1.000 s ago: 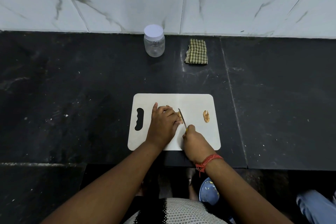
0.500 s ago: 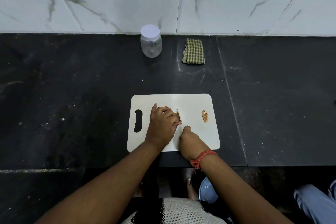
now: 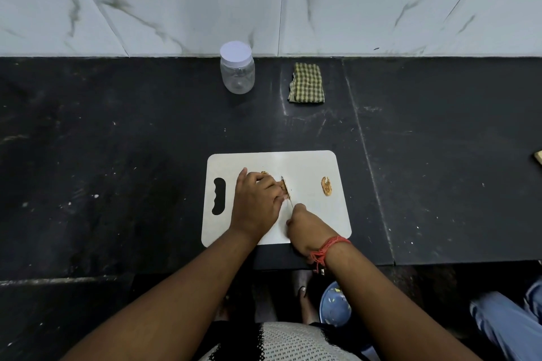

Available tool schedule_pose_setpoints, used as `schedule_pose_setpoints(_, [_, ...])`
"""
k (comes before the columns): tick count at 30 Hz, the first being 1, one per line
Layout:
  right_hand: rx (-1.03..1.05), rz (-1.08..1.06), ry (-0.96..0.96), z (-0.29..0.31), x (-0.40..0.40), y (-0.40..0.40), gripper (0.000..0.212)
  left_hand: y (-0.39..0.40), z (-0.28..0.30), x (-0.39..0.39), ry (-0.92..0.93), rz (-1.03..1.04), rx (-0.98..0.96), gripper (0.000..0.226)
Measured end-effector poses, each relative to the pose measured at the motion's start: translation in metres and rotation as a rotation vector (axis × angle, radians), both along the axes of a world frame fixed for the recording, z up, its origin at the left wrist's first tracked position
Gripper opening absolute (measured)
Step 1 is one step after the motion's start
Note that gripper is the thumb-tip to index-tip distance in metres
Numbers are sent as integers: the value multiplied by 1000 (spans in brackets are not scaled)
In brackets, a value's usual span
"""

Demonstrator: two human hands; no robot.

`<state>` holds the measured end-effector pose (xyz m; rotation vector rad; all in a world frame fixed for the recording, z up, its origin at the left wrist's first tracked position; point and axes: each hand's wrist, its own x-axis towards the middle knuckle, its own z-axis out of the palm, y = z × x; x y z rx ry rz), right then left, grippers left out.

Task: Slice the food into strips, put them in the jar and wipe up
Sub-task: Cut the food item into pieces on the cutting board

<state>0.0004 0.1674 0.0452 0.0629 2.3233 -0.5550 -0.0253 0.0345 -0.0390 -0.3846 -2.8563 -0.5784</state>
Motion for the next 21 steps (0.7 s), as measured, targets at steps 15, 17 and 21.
schedule_pose_setpoints(15, [11,-41,-35,-19,22,15,39,3,-1,2,14,44,-7,4])
schedule_pose_setpoints(17, [11,-20,-35,-18,29,19,31,4,-2,2,18,47,-10,5])
schedule_pose_setpoints(21, [-18,-2,-23,-18,38,26,31,4,-2,2,12,55,-17,7])
